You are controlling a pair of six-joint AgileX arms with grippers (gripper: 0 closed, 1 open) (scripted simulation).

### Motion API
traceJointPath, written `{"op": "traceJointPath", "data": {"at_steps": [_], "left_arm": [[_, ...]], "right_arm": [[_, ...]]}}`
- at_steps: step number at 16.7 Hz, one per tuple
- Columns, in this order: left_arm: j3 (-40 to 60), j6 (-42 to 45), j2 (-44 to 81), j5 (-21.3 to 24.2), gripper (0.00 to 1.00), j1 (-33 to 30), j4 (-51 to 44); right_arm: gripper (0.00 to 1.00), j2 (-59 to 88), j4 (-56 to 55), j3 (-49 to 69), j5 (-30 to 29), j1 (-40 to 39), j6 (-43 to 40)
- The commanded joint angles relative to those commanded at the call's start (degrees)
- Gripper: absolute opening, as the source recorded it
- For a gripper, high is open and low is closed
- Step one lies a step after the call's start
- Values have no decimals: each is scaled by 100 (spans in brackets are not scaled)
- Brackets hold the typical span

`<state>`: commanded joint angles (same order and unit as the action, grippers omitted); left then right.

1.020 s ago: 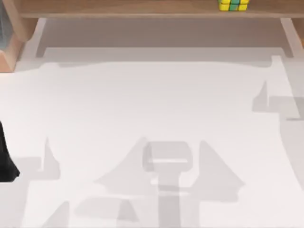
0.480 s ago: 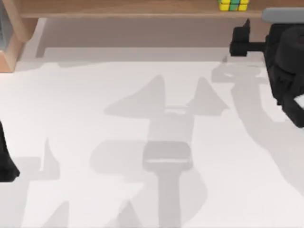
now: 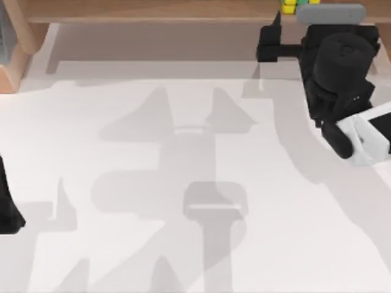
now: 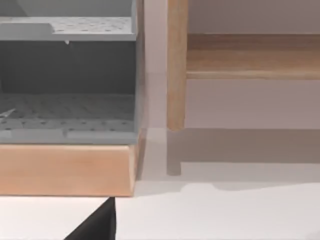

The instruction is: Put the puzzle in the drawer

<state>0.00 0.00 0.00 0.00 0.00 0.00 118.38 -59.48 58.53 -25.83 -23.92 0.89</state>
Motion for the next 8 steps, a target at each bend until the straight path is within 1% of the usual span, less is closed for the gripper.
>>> {"op": "traceJointPath", "data": {"at_steps": [4,8], "left_arm": [[0,0,0,0,100,0,0],[0,0,0,0,100,0,0]], "right_arm": [[100,-16,24,-6,10,28,-1],[100,162,320,491,117,119,-5]]}}
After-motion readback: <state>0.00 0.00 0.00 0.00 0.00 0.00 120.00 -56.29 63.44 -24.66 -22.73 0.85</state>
